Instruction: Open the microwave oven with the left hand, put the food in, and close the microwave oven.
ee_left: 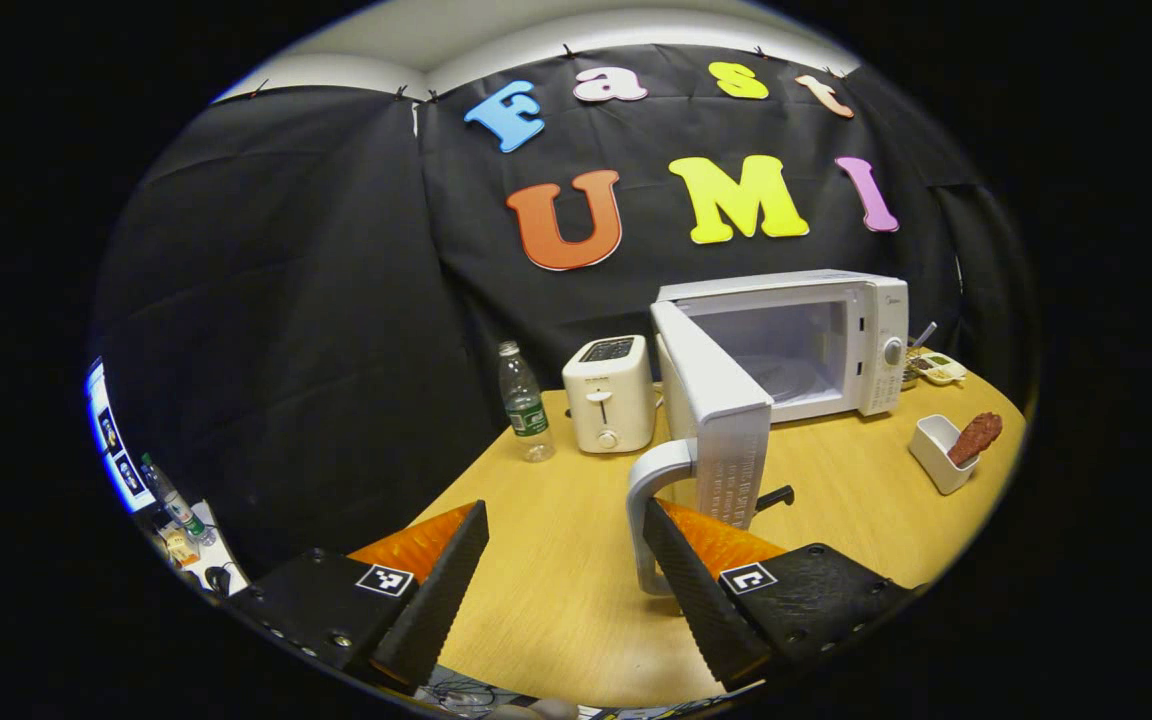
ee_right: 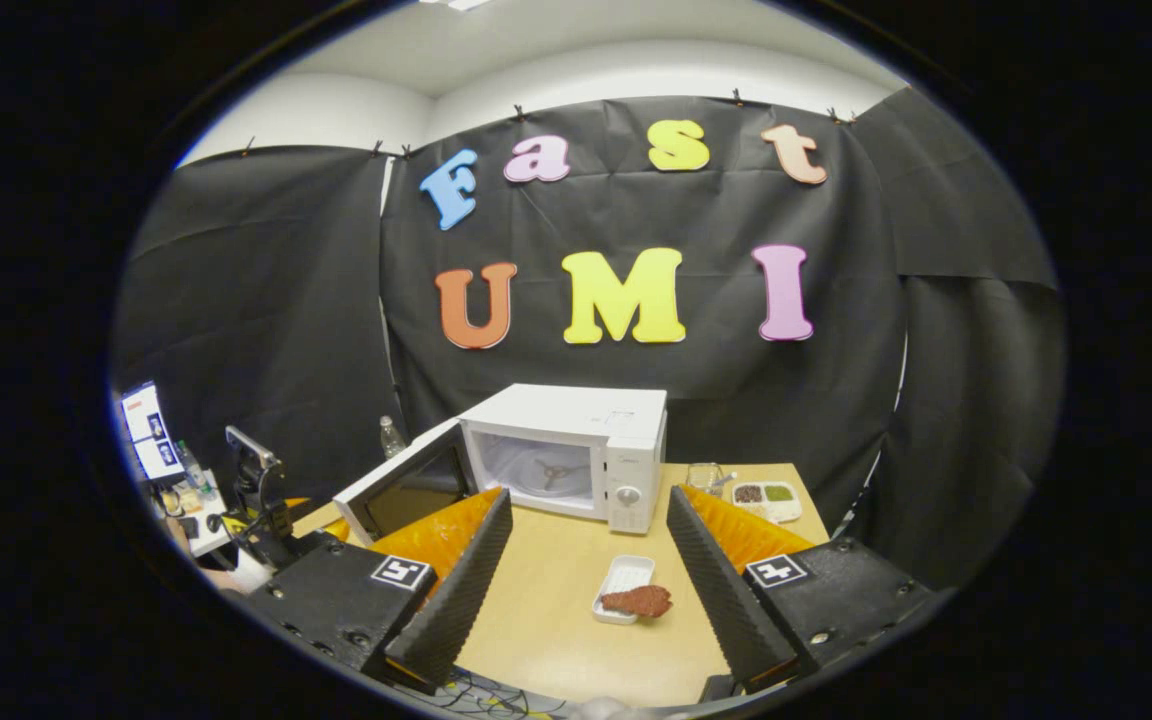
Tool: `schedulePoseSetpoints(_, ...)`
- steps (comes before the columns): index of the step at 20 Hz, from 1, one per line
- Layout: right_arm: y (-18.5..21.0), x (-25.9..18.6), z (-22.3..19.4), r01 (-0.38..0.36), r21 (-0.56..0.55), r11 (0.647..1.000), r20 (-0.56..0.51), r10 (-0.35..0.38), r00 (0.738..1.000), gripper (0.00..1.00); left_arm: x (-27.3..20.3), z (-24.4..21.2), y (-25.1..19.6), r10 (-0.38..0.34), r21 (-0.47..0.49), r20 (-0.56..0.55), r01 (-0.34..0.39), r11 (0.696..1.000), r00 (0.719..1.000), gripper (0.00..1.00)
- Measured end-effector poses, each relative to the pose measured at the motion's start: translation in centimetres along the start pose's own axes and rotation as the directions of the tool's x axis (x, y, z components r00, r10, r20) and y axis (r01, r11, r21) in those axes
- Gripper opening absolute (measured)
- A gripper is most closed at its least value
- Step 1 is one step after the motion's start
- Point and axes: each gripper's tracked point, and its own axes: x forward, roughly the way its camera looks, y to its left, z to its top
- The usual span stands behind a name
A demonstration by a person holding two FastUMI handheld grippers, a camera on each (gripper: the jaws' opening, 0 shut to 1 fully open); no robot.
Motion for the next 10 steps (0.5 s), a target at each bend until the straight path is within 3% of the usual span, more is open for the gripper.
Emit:
schedulePoseSetpoints(1, 0.0, 0.1, -0.2, -0.001, -0.002, 1.000, -0.004, 0.001, 1.000, 0.92, 0.2, 0.0, 1.0, 0.018, -0.013, -0.005, -0.018, 1.000, 1.000, 0.95)
schedulePoseSetpoints(2, -0.2, 0.2, -0.3, -0.001, -0.003, 1.000, -0.007, 0.001, 1.000, 1.00, 0.1, -0.1, 1.9, 0.034, -0.023, -0.007, -0.034, 0.999, 0.999, 0.95)
schedulePoseSetpoints(4, -0.5, 0.5, -0.7, -0.002, -0.003, 1.000, -0.013, 0.002, 1.000, 1.00, -0.5, 0.1, 2.7, 0.053, -0.032, -0.001, -0.053, 0.998, 0.999, 0.95)
schedulePoseSetpoints(5, -0.9, 0.7, -1.1, 0.002, -0.006, 1.000, -0.019, -0.003, 1.000, 0.92, -0.8, 0.1, 2.5, 0.052, -0.029, 0.000, -0.052, 0.998, 0.999, 0.95)
schedulePoseSetpoints(6, -1.4, 0.8, -1.4, 0.007, -0.005, 1.000, -0.024, -0.007, 1.000, 0.92, -1.3, 0.3, 2.4, 0.049, -0.024, 0.004, -0.049, 0.998, 0.999, 0.95)
schedulePoseSetpoints(7, -1.9, 0.9, -1.9, 0.007, 0.002, 1.000, -0.030, -0.007, 1.000, 1.00, -1.8, 0.4, 2.0, 0.040, -0.022, 0.008, -0.040, 0.999, 0.999, 0.94)
schedulePoseSetpoints(9, -3.2, 1.5, -3.5, 0.008, 0.031, 0.999, -0.057, -0.006, 0.998, 0.99, -3.0, 0.8, 0.9, 0.024, -0.023, 0.013, -0.023, 0.999, 1.000, 0.95)
schedulePoseSetpoints(10, -4.1, 1.9, -4.8, 0.011, 0.050, 0.999, -0.081, -0.007, 0.997, 0.92, -3.7, 1.0, 0.0, 0.012, -0.028, 0.012, -0.012, 1.000, 1.000, 0.95)
